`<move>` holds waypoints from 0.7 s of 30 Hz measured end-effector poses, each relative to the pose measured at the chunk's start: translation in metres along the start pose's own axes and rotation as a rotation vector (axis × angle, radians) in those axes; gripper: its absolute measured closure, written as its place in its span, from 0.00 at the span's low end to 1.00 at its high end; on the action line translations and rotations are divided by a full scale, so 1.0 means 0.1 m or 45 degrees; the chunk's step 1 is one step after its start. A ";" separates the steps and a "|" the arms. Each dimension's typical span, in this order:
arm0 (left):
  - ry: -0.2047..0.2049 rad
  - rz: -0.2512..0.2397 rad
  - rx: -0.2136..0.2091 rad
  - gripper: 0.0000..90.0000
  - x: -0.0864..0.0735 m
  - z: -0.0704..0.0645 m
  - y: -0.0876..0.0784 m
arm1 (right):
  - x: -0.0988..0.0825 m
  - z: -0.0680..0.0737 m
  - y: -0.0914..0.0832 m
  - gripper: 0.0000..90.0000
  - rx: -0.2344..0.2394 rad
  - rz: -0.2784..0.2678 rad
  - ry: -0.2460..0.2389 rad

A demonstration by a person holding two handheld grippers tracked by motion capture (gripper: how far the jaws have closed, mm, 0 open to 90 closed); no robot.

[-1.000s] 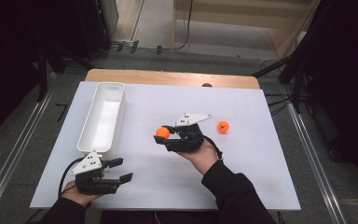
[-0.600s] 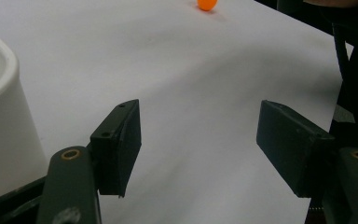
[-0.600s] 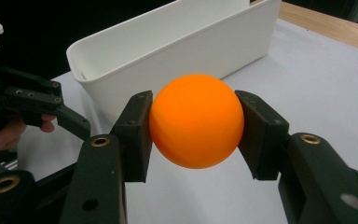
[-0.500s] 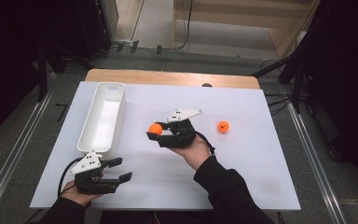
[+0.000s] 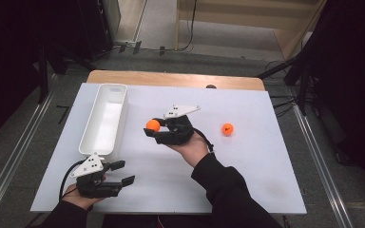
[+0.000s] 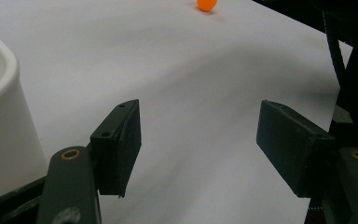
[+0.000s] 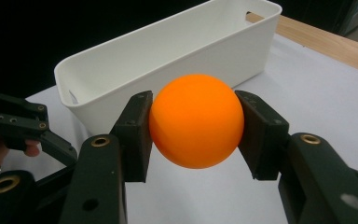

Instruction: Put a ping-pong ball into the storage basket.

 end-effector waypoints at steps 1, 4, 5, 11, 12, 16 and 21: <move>0.002 0.000 0.002 0.35 0.00 0.00 0.00 | 0.03 0.01 0.03 0.54 0.001 -0.007 0.002; 0.002 0.001 0.000 0.35 0.00 0.00 0.00 | 0.05 0.02 0.06 0.54 0.010 -0.008 0.007; 0.003 0.000 -0.001 0.35 0.00 0.00 0.00 | 0.07 0.03 0.09 0.54 0.016 -0.011 0.015; -0.002 -0.006 0.002 0.35 0.00 0.00 0.00 | 0.12 0.05 0.16 0.54 0.013 -0.010 0.005; -0.002 -0.006 0.003 0.35 0.00 0.00 0.00 | 0.13 0.06 0.18 0.54 0.011 -0.015 0.005; -0.001 -0.002 0.000 0.35 0.00 -0.01 0.00 | 0.16 0.07 0.21 0.54 0.011 -0.017 0.003; 0.005 -0.007 -0.003 0.35 0.01 -0.01 0.00 | 0.21 0.08 0.26 0.54 0.011 -0.025 0.009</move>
Point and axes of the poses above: each handheld gripper's, and its own axes: y roughly forward along the jaws, x roughly out of its top, z roughly to its left, the point moved 10 cm from there along y, roughly forward along the jaws, and after that the axes turned 1 degree about y, right-handed, at the moved point
